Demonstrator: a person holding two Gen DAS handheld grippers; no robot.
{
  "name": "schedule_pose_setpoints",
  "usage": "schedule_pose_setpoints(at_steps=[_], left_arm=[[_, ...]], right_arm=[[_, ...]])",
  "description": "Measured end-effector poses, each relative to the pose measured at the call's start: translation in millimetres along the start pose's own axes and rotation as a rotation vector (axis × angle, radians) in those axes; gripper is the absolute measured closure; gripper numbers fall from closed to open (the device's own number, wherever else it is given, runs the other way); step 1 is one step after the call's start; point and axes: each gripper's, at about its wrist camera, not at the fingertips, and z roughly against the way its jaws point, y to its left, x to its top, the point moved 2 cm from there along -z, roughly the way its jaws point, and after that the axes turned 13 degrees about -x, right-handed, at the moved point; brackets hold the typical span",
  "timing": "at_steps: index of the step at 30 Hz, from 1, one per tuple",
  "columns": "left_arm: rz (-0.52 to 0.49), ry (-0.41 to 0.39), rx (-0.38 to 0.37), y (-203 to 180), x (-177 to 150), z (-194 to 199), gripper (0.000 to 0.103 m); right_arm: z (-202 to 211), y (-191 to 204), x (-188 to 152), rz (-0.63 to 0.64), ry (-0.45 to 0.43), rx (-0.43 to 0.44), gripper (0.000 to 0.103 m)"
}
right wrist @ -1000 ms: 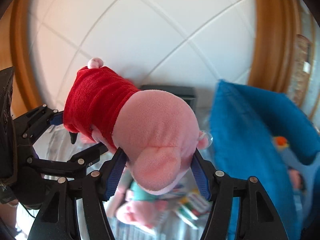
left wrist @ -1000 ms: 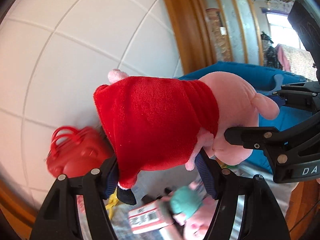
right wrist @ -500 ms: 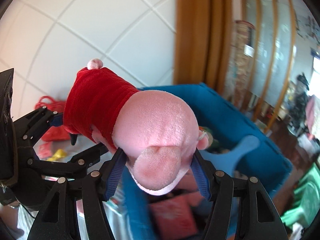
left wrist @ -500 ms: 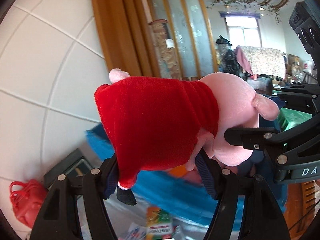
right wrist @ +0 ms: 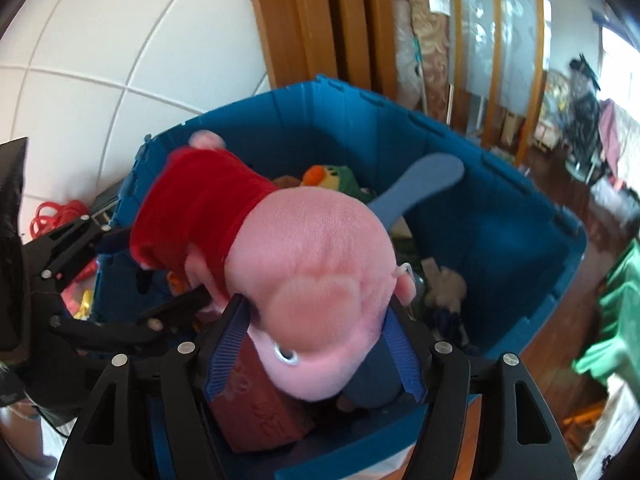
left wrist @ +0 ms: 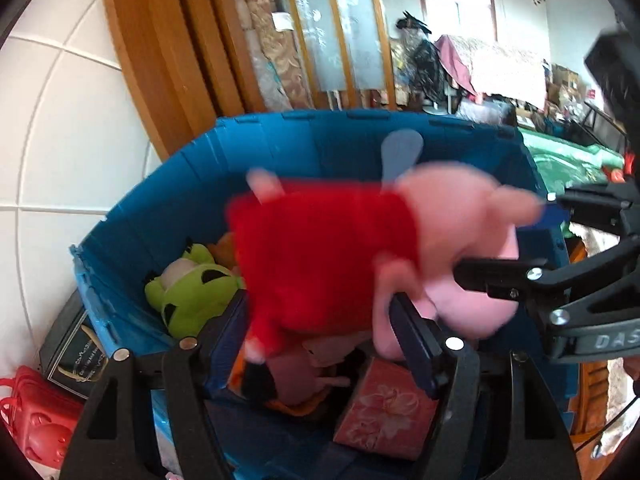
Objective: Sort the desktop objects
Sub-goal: 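Carry the Peppa Pig plush into the blue crate and release it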
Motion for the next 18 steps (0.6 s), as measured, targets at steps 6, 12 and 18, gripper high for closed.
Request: schedule_pose_setpoints(at_steps=[6, 12, 18], left_arm=[[0.031, -0.016, 0.011, -7.5, -5.5, 11.3, 0.033], [0.091, -0.102, 0.053, -1.3, -28.1, 47.8, 0.023], [0.160, -0.203, 0.145, 9.6, -55.0, 95.4, 0.007]], right_arm=[[5.2, 0.5, 1.3, -0.003, -0.007, -0.036, 0.033], [9.3, -3.0, 5.5, 0.006, -0.073, -0.093, 0.010], [48.9, 20.9, -4.3, 0.035, -0.181, -0.122, 0.000]])
